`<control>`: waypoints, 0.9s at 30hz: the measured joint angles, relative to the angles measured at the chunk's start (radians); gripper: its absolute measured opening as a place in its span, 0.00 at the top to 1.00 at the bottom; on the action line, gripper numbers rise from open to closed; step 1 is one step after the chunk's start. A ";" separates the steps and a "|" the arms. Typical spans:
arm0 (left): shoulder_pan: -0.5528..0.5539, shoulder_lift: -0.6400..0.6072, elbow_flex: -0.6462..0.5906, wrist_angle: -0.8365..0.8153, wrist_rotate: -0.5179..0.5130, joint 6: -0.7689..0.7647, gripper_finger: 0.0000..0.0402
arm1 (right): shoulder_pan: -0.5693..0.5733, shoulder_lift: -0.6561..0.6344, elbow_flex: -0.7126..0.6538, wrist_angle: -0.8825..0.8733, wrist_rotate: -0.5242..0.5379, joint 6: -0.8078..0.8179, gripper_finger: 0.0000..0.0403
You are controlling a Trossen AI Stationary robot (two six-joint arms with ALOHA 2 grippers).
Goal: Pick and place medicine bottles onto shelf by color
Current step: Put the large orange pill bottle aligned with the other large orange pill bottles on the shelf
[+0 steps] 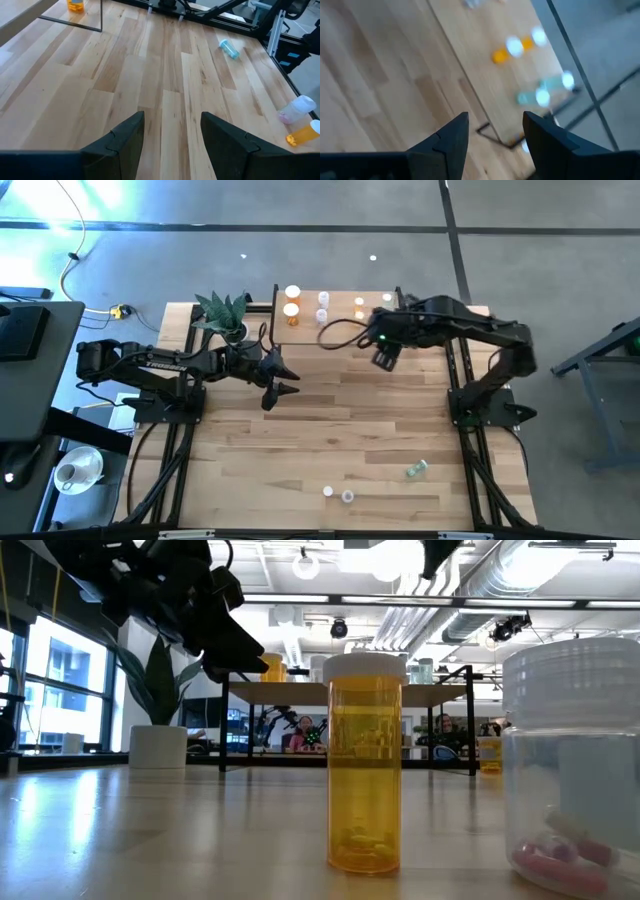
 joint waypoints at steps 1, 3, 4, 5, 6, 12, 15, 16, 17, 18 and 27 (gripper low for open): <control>0.000 0.000 0.000 0.000 0.000 0.005 0.54 | -0.007 -0.032 -0.054 0.001 0.014 0.019 0.56; 0.000 0.000 0.000 0.000 0.000 0.006 0.54 | -0.025 -0.111 -0.157 0.028 0.052 0.062 0.56; 0.000 0.000 0.000 0.000 0.000 0.006 0.54 | -0.036 -0.152 -0.206 0.047 0.070 0.084 0.56; 0.000 0.000 0.000 0.000 0.000 0.007 0.54 | -0.047 -0.193 -0.249 0.070 0.075 0.103 0.56; 0.000 0.000 0.000 0.000 0.000 0.010 0.54 | -0.060 -0.228 -0.288 0.094 0.076 0.117 0.56; 0.000 0.000 0.000 0.001 0.000 0.050 0.54 | -0.150 -0.429 -0.476 0.240 0.089 0.173 0.56; 0.000 0.000 0.000 0.002 0.000 0.050 0.54 | -0.206 -0.506 -0.547 0.310 0.121 0.189 0.56; 0.000 0.000 0.000 0.002 0.000 0.049 0.54 | -0.227 -0.527 -0.566 0.331 0.124 0.189 0.56; 0.000 0.000 0.000 0.002 0.000 0.048 0.54 | -0.249 -0.545 -0.584 0.354 0.128 0.188 0.56; 0.000 0.000 0.000 0.002 0.000 0.048 0.54 | -0.272 -0.561 -0.599 0.374 0.128 0.188 0.56; 0.000 0.000 0.000 0.001 0.000 0.038 0.54 | -0.466 -0.563 -0.628 0.483 0.054 0.135 0.47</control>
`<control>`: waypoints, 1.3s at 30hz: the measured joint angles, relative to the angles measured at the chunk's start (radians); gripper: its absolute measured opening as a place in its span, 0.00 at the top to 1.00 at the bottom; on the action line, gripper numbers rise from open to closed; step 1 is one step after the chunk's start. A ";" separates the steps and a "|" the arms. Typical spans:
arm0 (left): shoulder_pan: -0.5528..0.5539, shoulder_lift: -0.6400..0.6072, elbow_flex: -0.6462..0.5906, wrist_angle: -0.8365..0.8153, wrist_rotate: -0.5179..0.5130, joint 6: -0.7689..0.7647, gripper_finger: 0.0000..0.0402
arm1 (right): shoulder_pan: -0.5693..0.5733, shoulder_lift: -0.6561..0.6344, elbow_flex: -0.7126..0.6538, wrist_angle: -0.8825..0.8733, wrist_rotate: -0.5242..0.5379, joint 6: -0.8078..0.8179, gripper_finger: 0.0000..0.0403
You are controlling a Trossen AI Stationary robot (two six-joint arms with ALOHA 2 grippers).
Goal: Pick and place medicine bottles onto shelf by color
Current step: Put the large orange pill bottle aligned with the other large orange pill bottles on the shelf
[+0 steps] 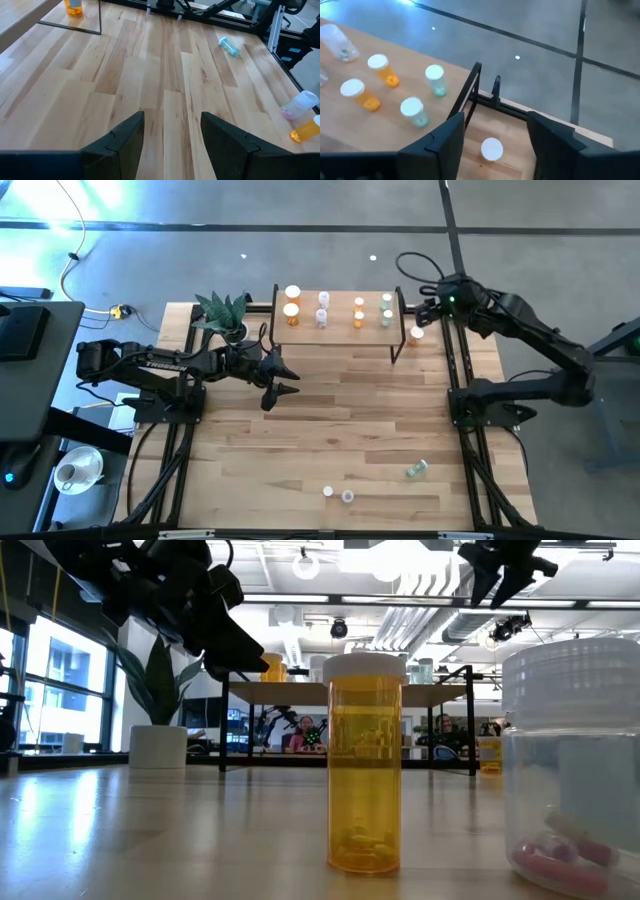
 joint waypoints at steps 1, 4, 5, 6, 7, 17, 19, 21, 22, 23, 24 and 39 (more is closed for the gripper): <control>0.000 0.000 0.000 0.000 0.000 0.003 0.54 | -0.019 0.005 0.000 0.010 -0.011 -0.007 0.45; 0.000 0.000 0.000 -0.001 0.000 0.004 0.54 | -0.073 0.023 0.000 0.033 -0.045 -0.011 0.38; 0.000 0.000 0.000 -0.001 0.000 0.005 0.54 | -0.090 0.030 0.000 0.040 -0.057 -0.011 0.35; 0.000 0.000 0.000 -0.002 0.000 0.005 0.54 | -0.106 0.037 0.000 0.045 -0.070 -0.006 0.33; 0.000 0.000 0.000 -0.003 0.000 0.005 0.54 | -0.122 0.044 0.000 0.048 -0.083 0.003 0.31; 0.000 0.000 0.000 -0.006 0.000 0.006 0.54 | -0.308 0.170 0.000 0.052 -0.227 0.144 0.25; 0.000 0.000 0.000 -0.006 0.000 0.006 0.54 | -0.337 0.199 0.000 0.051 -0.271 0.151 0.25; 0.000 0.000 0.000 -0.010 0.000 0.012 0.54 | -0.361 0.229 0.000 0.051 -0.313 0.152 0.25; 0.000 0.000 0.000 -0.011 0.000 0.013 0.54 | -0.373 0.243 0.000 0.051 -0.329 0.155 0.25; 0.000 0.000 0.000 -0.011 0.000 0.013 0.54 | -0.383 0.256 0.000 0.051 -0.343 0.163 0.25; 0.000 0.000 0.000 -0.011 0.000 0.013 0.54 | -0.392 0.270 0.000 0.049 -0.354 0.171 0.25; -0.001 0.000 0.000 -0.067 0.000 0.014 0.54 | -0.469 0.447 -0.115 0.007 -0.471 0.307 0.25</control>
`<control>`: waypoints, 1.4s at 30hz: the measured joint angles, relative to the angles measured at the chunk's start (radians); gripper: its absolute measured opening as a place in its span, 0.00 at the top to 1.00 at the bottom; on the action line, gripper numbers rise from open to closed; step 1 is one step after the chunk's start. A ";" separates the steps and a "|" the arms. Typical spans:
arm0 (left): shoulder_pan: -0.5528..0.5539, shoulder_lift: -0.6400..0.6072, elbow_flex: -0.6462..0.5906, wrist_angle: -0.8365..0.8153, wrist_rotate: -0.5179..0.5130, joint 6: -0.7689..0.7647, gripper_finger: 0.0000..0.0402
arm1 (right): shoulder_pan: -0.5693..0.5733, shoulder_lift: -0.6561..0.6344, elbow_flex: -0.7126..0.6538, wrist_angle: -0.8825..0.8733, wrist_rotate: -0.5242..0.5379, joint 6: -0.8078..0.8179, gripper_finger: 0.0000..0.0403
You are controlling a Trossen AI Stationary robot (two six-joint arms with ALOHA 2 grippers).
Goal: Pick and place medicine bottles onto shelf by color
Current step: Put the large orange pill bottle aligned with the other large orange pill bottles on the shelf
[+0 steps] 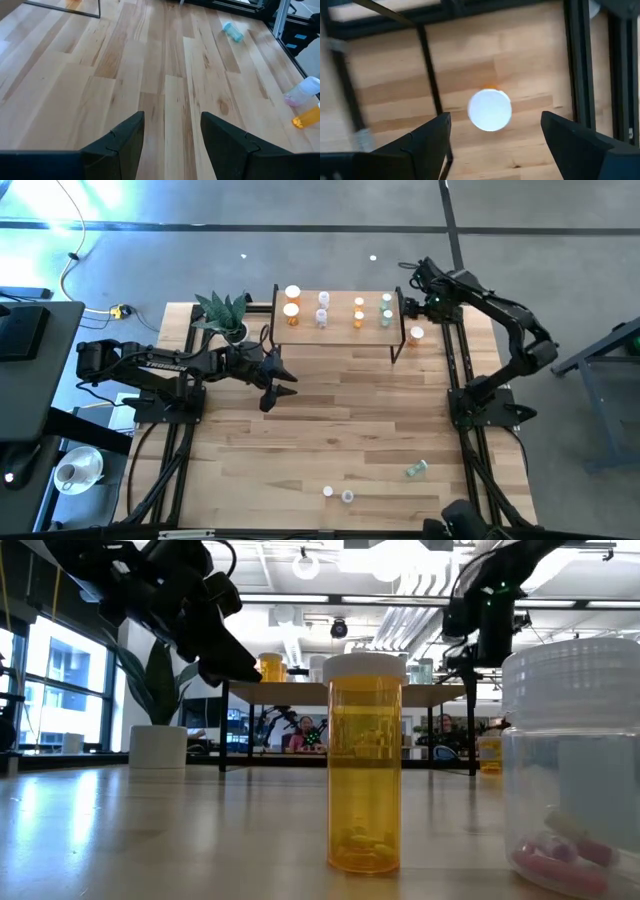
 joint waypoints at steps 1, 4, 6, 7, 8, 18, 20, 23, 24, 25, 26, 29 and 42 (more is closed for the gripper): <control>0.000 0.000 0.000 -0.003 0.000 0.000 0.54 | -0.005 0.000 -0.015 0.011 -0.017 0.002 0.25; 0.000 0.000 0.000 -0.012 0.000 0.000 0.54 | -0.017 0.000 -0.045 0.054 -0.065 0.009 0.25; 0.000 0.000 0.000 -0.017 0.000 0.000 0.54 | -0.021 0.000 -0.055 0.076 -0.070 0.015 0.25; 0.000 0.000 0.000 -0.017 0.000 0.000 0.54 | -0.021 0.000 -0.060 0.087 -0.070 0.023 0.25; 0.000 0.000 0.000 -0.017 0.000 0.000 0.54 | -0.021 0.000 -0.067 0.099 -0.070 0.029 0.25; 0.000 0.000 0.000 -0.017 0.000 0.000 0.54 | -0.021 -0.007 -0.133 0.171 -0.089 0.035 0.25; 0.000 0.000 0.000 -0.017 0.000 0.000 0.54 | -0.022 -0.007 -0.157 0.213 -0.103 0.039 0.25; 0.000 0.000 0.000 -0.016 0.000 0.000 0.54 | -0.022 -0.006 -0.169 0.252 -0.112 0.040 0.25; 0.000 0.000 0.000 -0.016 0.000 0.000 0.54 | -0.022 -0.006 -0.169 0.252 -0.112 0.042 0.25; 0.000 0.000 0.000 -0.016 0.000 0.000 0.54 | -0.022 -0.006 -0.169 0.252 -0.111 0.042 0.25; 0.000 0.000 0.000 -0.016 0.000 0.000 0.54 | -0.022 -0.006 -0.169 0.252 -0.111 0.040 0.25; 0.000 0.000 0.000 -0.016 0.000 0.000 0.54 | -0.023 -0.012 -0.171 0.256 -0.108 0.030 0.25; 0.000 0.000 0.000 -0.010 0.000 0.000 0.54 | -0.066 -0.102 -0.177 0.204 -0.069 0.129 0.25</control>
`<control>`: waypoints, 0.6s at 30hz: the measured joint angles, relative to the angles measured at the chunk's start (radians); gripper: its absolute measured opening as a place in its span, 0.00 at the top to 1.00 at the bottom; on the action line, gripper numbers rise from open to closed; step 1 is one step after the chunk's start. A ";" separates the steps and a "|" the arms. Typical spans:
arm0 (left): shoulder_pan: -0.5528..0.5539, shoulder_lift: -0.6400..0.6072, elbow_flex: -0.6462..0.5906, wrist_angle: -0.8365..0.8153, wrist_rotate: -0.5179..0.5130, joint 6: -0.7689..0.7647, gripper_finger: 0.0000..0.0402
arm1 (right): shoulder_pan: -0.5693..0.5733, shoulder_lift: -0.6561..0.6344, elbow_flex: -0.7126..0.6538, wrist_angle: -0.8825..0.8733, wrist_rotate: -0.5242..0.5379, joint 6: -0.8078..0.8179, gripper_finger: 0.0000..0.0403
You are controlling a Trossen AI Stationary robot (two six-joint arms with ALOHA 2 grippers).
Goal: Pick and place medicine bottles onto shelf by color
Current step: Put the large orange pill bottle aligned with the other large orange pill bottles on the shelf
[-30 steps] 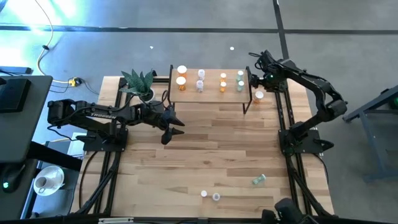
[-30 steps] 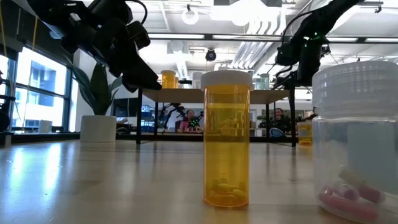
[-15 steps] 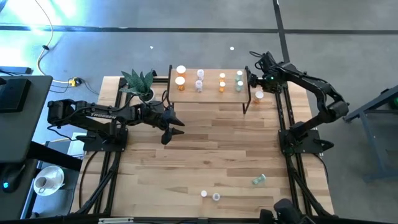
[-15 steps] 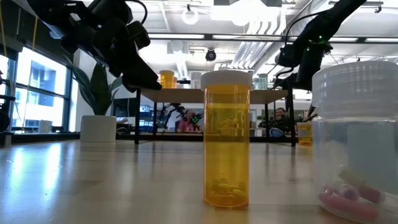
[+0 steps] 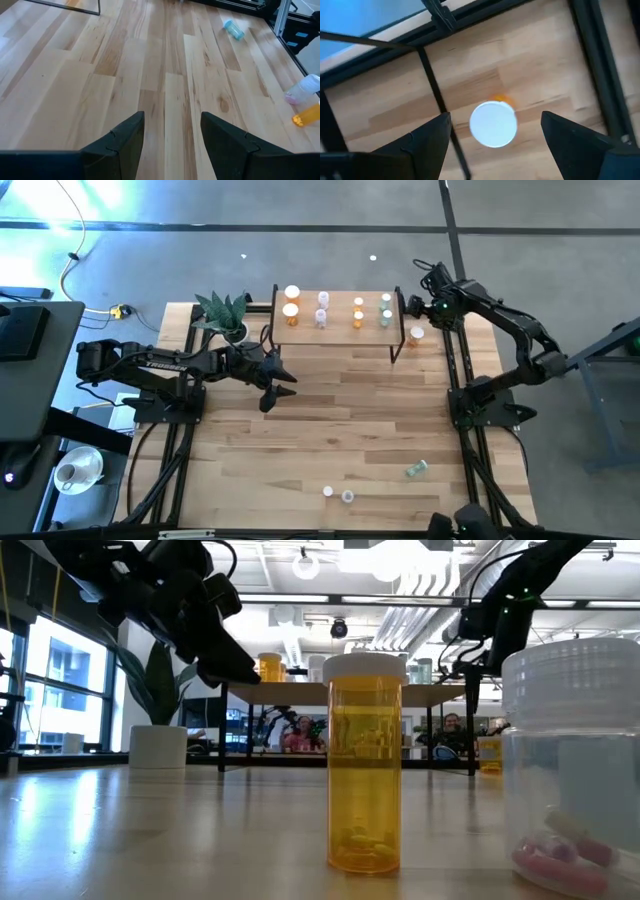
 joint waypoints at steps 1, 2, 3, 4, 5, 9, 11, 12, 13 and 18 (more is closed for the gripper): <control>0.000 0.000 0.000 0.001 0.000 0.000 0.54 | 0.004 0.002 0.000 0.000 -0.002 0.034 0.25; -0.001 0.000 0.000 0.001 0.000 0.000 0.54 | 0.010 0.006 0.000 0.000 -0.003 0.069 0.25; -0.003 0.000 0.000 0.001 0.000 0.000 0.54 | 0.016 0.011 0.000 -0.001 -0.005 0.105 0.25; -0.005 0.000 0.000 0.001 0.000 0.000 0.54 | 0.022 0.013 0.000 0.000 -0.006 0.141 0.25; -0.009 0.000 0.000 0.001 0.000 0.000 0.54 | 0.028 0.015 0.000 0.001 -0.007 0.173 0.25; -0.028 0.000 0.000 0.001 0.000 0.000 0.54 | 0.047 0.022 0.001 0.020 0.012 0.270 0.25; -0.038 0.000 0.000 0.001 0.000 0.002 0.54 | 0.051 0.022 0.002 0.025 0.016 0.283 0.25; -0.042 0.000 0.000 0.001 0.000 0.008 0.54 | 0.051 0.022 0.002 0.021 0.016 0.293 0.25; -0.046 0.000 0.000 0.001 0.000 0.016 0.54 | 0.051 0.022 0.002 0.015 0.017 0.301 0.25; -0.058 0.000 0.000 0.001 0.000 0.026 0.54 | 0.073 0.022 0.002 0.012 0.060 0.366 0.25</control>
